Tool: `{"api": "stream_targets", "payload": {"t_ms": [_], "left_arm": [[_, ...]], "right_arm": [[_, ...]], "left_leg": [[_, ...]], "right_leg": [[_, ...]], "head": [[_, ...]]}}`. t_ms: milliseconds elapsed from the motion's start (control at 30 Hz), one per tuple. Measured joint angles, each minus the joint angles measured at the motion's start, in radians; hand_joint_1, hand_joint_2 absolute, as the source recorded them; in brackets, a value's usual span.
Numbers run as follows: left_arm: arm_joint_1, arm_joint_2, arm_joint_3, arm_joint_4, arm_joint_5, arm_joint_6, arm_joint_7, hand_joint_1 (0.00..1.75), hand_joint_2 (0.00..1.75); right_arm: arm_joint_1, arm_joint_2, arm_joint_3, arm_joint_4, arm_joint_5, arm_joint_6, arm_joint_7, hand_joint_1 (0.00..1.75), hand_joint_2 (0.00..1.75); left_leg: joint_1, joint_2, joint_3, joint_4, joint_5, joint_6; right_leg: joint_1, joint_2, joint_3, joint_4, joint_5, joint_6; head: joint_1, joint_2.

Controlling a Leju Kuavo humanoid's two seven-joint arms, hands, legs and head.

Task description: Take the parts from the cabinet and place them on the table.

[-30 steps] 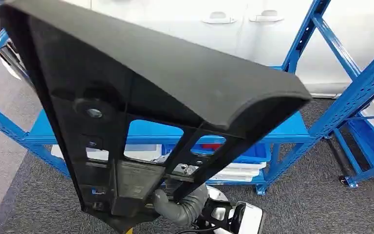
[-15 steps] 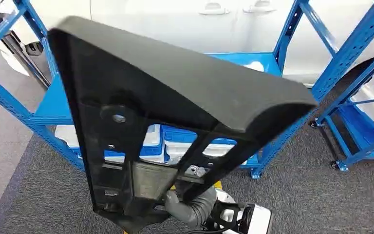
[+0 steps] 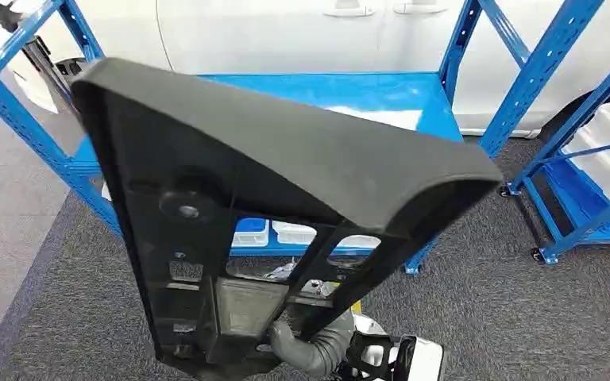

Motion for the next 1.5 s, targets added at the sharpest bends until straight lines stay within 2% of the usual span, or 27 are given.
{"api": "stream_targets", "payload": {"t_ms": [33, 67, 133, 200, 267, 333, 367, 400, 433, 567, 667, 733, 767, 833, 867, 900, 933, 1033, 1067, 1133, 1200, 1233, 1300, 1367, 1400, 1433, 1500], "left_arm": [[0.0, 0.0, 0.0, 0.0, 0.002, 0.001, -0.002, 0.0, 0.0], [-0.001, -0.004, 0.001, 0.001, 0.004, 0.001, -0.004, 0.0, 0.0], [0.0, -0.005, 0.002, 0.001, 0.007, 0.001, -0.007, 0.0, 0.0], [0.001, -0.007, 0.003, 0.001, 0.007, 0.003, -0.011, 0.0, 0.0], [0.001, -0.008, 0.003, 0.001, 0.005, 0.009, -0.014, 0.0, 0.0], [0.001, -0.01, 0.004, 0.001, 0.003, 0.01, -0.014, 0.0, 0.0], [0.001, -0.01, 0.004, 0.001, 0.001, 0.01, -0.014, 0.0, 0.0], [0.001, -0.01, 0.004, 0.001, -0.001, 0.01, -0.016, 0.0, 0.0], [0.001, -0.01, 0.004, 0.001, -0.002, 0.009, -0.017, 0.0, 0.0], [0.002, -0.009, 0.006, 0.001, -0.003, 0.013, -0.018, 0.0, 0.0], [0.003, -0.007, 0.012, 0.001, -0.005, 0.015, -0.018, 0.0, 0.0], [0.005, -0.006, 0.018, 0.001, -0.007, 0.015, -0.017, 0.0, 0.0], [0.006, -0.006, 0.02, 0.001, -0.011, 0.017, -0.015, 0.0, 0.0], [0.007, -0.002, 0.023, 0.001, -0.013, 0.024, -0.015, 0.0, 0.0], [0.006, 0.002, 0.026, 0.001, -0.013, 0.027, -0.015, 0.0, 0.0], [0.003, 0.006, 0.028, 0.001, -0.013, 0.032, -0.015, 0.0, 0.0], [0.002, 0.011, 0.029, 0.001, -0.016, 0.034, -0.014, 0.0, 0.0], [0.006, 0.02, 0.033, 0.001, -0.021, 0.036, -0.014, 0.0, 0.0], [0.008, 0.021, 0.035, 0.001, -0.023, 0.039, -0.014, 0.0, 0.0], [0.007, 0.023, 0.039, 0.001, -0.026, 0.042, -0.014, 0.0, 0.0], [0.004, 0.023, 0.045, 0.001, -0.026, 0.045, -0.014, 0.0, 0.0], [0.004, 0.023, 0.047, 0.001, -0.026, 0.051, -0.014, 0.0, 0.0], [0.007, 0.023, 0.051, 0.001, -0.027, 0.072, -0.016, 0.0, 0.0], [0.006, 0.023, 0.053, 0.001, -0.03, 0.095, -0.025, 0.0, 0.0], [0.005, 0.023, 0.053, 0.001, -0.034, 0.108, -0.029, 0.0, 0.0], [0.001, 0.024, 0.053, 0.001, -0.036, 0.12, -0.035, 0.0, 0.0], [0.006, 0.026, 0.056, 0.001, -0.042, 0.125, -0.048, 0.0, 0.0]], "right_arm": [[0.0, 0.0, -0.002, 0.0, -0.002, 0.004, 0.0, 1.75, 1.75], [0.001, -0.001, -0.005, 0.0, -0.006, 0.005, 0.0, 1.75, 1.75], [0.0, -0.002, -0.007, 0.0, -0.012, 0.012, 0.0, 1.75, 1.75], [0.0, -0.002, -0.011, 0.001, -0.019, 0.023, 0.0, 1.75, 1.75], [0.002, -0.002, -0.02, 0.004, -0.027, 0.03, 0.0, 1.75, 1.75], [0.002, -0.002, -0.027, 0.005, -0.036, 0.042, 0.0, 1.75, 1.75], [0.001, -0.002, -0.03, 0.005, -0.038, 0.047, 0.0, 1.75, 1.75], [0.0, -0.002, -0.032, 0.005, -0.04, 0.054, 0.0, 1.75, 1.75], [0.001, -0.002, -0.035, 0.005, -0.047, 0.063, 0.0, 1.75, 1.75], [0.005, 0.001, -0.049, 0.005, -0.051, 0.081, 0.0, 1.75, 1.75], [0.005, 0.003, -0.05, 0.012, -0.04, 0.076, 0.0, 1.75, 1.75], [0.005, 0.003, -0.05, 0.025, -0.039, 0.087, 0.0, 1.75, 1.75], [0.003, 0.003, -0.05, 0.032, -0.033, 0.09, 0.0, 1.75, 1.75], [-0.009, 0.003, -0.05, 0.045, -0.025, 0.095, 0.001, 1.75, 1.75], [-0.019, 0.003, -0.05, 0.051, -0.024, 0.097, 0.001, 1.75, 1.75], [-0.027, 0.003, -0.05, 0.056, -0.024, 0.102, 0.001, 1.75, 1.75], [-0.036, 0.003, -0.05, 0.06, -0.024, 0.105, 0.001, 1.75, 1.75], [-0.063, 0.002, -0.048, 0.073, -0.027, 0.113, 0.001, 1.75, 1.75], [-0.071, 0.002, -0.048, 0.074, -0.027, 0.111, 0.001, 1.75, 1.75], [-0.086, -0.002, -0.048, 0.076, -0.027, 0.108, 0.0, 1.75, 1.75], [-0.088, -0.009, -0.048, 0.08, -0.027, 0.108, 0.0, 1.75, 1.75], [-0.088, -0.013, -0.047, 0.082, -0.029, 0.111, 0.0, 1.75, 1.75], [-0.091, -0.019, -0.046, 0.084, -0.034, 0.114, 0.0, 1.75, 1.75], [-0.096, -0.021, -0.045, 0.084, -0.034, 0.111, 0.0, 1.75, 1.75], [-0.098, -0.022, -0.045, 0.085, -0.034, 0.111, 0.0, 1.75, 1.75], [-0.099, -0.023, -0.044, 0.085, -0.034, 0.11, 0.0, 1.75, 1.75], [-0.099, -0.025, -0.042, 0.086, -0.037, 0.1, 0.001, 1.75, 1.75]], "left_leg": [[0.006, 0.001, -0.006, -0.012, 0.016, 0.009], [0.008, 0.009, -0.015, -0.014, 0.029, 0.014], [0.007, 0.01, -0.045, -0.014, 0.049, 0.026], [0.005, 0.009, -0.076, -0.013, 0.072, 0.025], [0.005, 0.01, -0.109, -0.008, 0.094, 0.021], [0.006, 0.01, -0.136, 0.002, 0.108, 0.015], [0.006, 0.01, -0.144, 0.009, 0.113, 0.012], [0.001, 0.009, -0.152, 0.019, 0.115, 0.008], [0.001, 0.009, -0.155, 0.024, 0.12, 0.002], [0.01, 0.008, -0.162, 0.031, 0.124, -0.025], [0.014, 0.007, -0.231, 0.215, -0.013, -0.044], [0.016, 0.007, -0.27, 0.334, -0.048, -0.051], [0.016, 0.007, -0.256, 0.323, -0.033, -0.051], [0.016, 0.012, -0.164, 0.179, 0.039, -0.047], [0.015, 0.028, -0.105, 0.082, 0.07, -0.041], [0.008, 0.058, -0.075, 0.025, 0.054, -0.032], [-0.001, 0.055, -0.076, 0.023, 0.062, -0.018], [-0.003, 0.032, -0.089, 0.013, 0.066, -0.001], [0.011, 0.026, -0.083, -0.001, 0.076, 0.008], [0.008, 0.01, -0.089, -0.004, 0.082, 0.017], [0.007, -0.008, -0.095, -0.004, 0.085, 0.02], [0.007, -0.018, -0.098, -0.002, 0.085, 0.02], [0.007, -0.043, -0.101, 0.006, 0.087, 0.017], [0.008, -0.067, -0.103, 0.018, 0.083, 0.011], [0.01, -0.075, -0.108, 0.022, 0.081, 0.007], [0.005, -0.086, -0.119, 0.035, 0.081, 0.001], [0.012, -0.103, -0.13, 0.029, 0.089, -0.013]], "right_leg": [[0.003, 0.002, -0.003, 0.0, 0.005, 0.008], [-0.002, 0.006, -0.014, 0.019, -0.03, 0.013], [-0.005, 0.006, -0.049, 0.129, -0.158, 0.02], [-0.008, 0.006, -0.085, 0.275, -0.223, 0.027], [-0.012, 0.006, -0.07, 0.316, -0.161, 0.03], [-0.013, 0.006, 0.02, 0.201, -0.089, 0.027], [-0.013, 0.006, 0.086, 0.109, -0.092, 0.022], [-0.007, 0.006, 0.141, 0.021, -0.136, 0.015], [-0.006, 0.005, 0.157, -0.013, -0.156, 0.008], [-0.008, 0.001, 0.144, -0.019, -0.131, -0.023], [-0.007, -0.003, 0.123, -0.018, -0.114, -0.036], [-0.006, -0.012, 0.108, -0.014, -0.106, -0.035], [-0.006, -0.018, 0.103, -0.012, -0.105, -0.034], [-0.006, -0.032, 0.098, -0.006, -0.105, -0.032], [-0.004, -0.04, 0.1, -0.005, -0.106, -0.03], [0.001, -0.047, 0.098, -0.005, -0.106, -0.026], [0.002, -0.054, 0.096, -0.005, -0.104, -0.019], [0.003, -0.078, 0.097, -0.007, -0.101, -0.005], [0.003, -0.068, 0.095, -0.002, -0.111, 0.004], [-0.006, -0.008, 0.052, 0.091, -0.173, 0.014], [-0.01, 0.002, -0.025, 0.248, -0.24, 0.019], [-0.01, 0.002, -0.051, 0.3, -0.248, 0.022], [-0.014, 0.004, -0.032, 0.253, -0.193, 0.022], [-0.019, 0.032, 0.05, 0.079, -0.098, 0.017], [-0.021, 0.074, 0.071, 0.034, -0.099, 0.013], [-0.022, 0.083, 0.07, 0.018, -0.102, 0.015], [-0.015, 0.066, 0.063, 0.025, -0.099, 0.006]], "head": [[0.0, 0.0], [0.0, 0.0], [0.0, 0.0], [0.0, 0.0], [0.0, 0.0], [0.0, 0.0], [0.0, 0.0], [0.0, 0.0], [0.0, 0.0], [0.0, 0.0], [0.0, 0.0], [0.0, 0.0], [0.0, 0.0], [0.0, 0.0], [0.0, 0.0], [0.0, 0.0], [0.0, 0.0], [0.0, 0.0], [0.0, 0.0], [0.0, 0.0], [0.0, 0.0], [0.0, 0.0], [0.0, 0.0], [0.0, 0.0], [0.0, 0.0], [0.0, 0.0], [0.0, 0.0]]}}
